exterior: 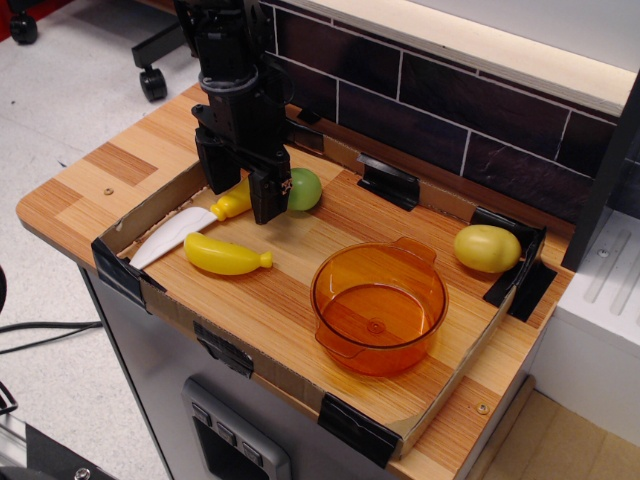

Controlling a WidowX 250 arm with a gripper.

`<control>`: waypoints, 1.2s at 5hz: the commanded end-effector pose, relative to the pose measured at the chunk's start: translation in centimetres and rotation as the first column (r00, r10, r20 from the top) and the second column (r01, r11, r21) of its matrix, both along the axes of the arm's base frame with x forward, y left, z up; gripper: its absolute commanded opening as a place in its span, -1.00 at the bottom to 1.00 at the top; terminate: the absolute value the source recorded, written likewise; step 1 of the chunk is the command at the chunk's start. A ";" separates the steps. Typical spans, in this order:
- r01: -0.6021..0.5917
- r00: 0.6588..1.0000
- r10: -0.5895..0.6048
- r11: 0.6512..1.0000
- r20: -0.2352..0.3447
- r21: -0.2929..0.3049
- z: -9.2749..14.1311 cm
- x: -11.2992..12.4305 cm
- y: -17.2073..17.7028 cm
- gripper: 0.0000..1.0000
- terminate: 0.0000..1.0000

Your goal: Put knife in pot

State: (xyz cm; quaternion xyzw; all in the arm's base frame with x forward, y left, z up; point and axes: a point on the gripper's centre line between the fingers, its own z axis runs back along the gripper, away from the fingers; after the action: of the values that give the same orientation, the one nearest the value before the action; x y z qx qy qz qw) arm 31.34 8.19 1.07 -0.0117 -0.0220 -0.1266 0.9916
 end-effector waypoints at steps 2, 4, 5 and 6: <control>0.008 1.000 -0.008 1.000 0.029 0.010 0.4 1.0 1.8 -1.00 -1.00; 0.136 0.990 -0.137 0.990 0.034 0.038 1.4 1.4 2.4 -1.00 -1.00; 0.125 0.991 -0.126 0.992 0.050 0.037 2.2 1.5 2.4 -1.00 -1.00; 0.055 0.994 -0.056 0.998 0.098 0.022 4.1 1.7 2.1 -1.00 -1.00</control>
State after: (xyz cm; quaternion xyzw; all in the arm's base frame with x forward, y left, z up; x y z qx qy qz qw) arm 32.19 9.43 2.85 -0.0164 -0.0366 -0.1530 0.9874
